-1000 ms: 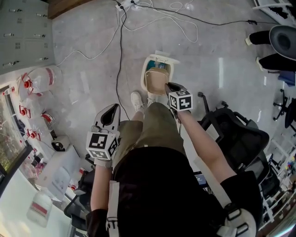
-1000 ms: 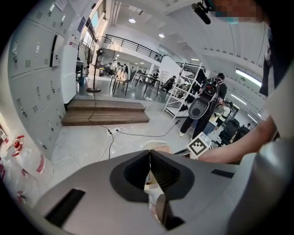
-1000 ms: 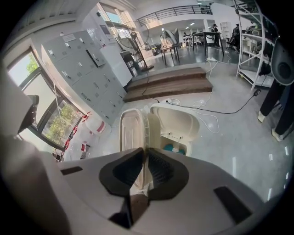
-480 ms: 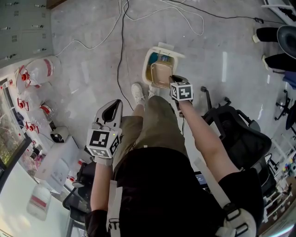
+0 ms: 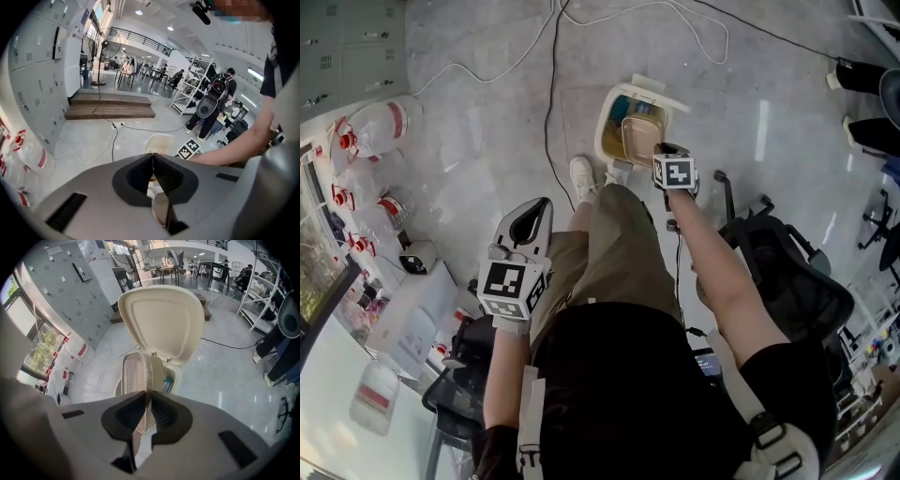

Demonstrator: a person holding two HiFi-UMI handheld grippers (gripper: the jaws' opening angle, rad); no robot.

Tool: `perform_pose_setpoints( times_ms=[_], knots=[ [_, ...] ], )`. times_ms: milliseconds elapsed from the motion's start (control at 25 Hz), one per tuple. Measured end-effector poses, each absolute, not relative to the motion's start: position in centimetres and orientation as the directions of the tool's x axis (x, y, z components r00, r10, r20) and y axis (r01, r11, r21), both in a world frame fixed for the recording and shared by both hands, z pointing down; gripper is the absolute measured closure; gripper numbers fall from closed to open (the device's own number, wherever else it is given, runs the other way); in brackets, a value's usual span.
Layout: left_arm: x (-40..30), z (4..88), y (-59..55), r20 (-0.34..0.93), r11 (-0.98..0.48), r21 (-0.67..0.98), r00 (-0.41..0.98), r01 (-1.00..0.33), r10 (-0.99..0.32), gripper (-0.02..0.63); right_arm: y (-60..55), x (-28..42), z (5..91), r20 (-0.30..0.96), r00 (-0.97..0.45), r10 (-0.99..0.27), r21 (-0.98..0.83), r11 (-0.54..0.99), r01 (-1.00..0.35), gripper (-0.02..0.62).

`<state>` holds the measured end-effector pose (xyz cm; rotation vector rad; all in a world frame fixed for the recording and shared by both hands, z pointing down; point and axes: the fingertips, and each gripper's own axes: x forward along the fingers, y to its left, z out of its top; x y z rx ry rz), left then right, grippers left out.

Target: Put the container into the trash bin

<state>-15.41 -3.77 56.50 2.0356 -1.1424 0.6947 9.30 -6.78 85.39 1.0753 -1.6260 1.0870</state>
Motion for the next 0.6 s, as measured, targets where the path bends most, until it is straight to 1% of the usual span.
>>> perform_pose_setpoints(
  times_ms=[600],
  knots=[
    [-15.9, 59.7, -3.0, 0.758, -0.342, 0.315, 0.452, -0.885, -0.471, 0.596, -7.4, 9.2, 91.2, 0.974, -0.186, -0.130, -0.147, 0.263, -0.954, 0.546]
  ],
)
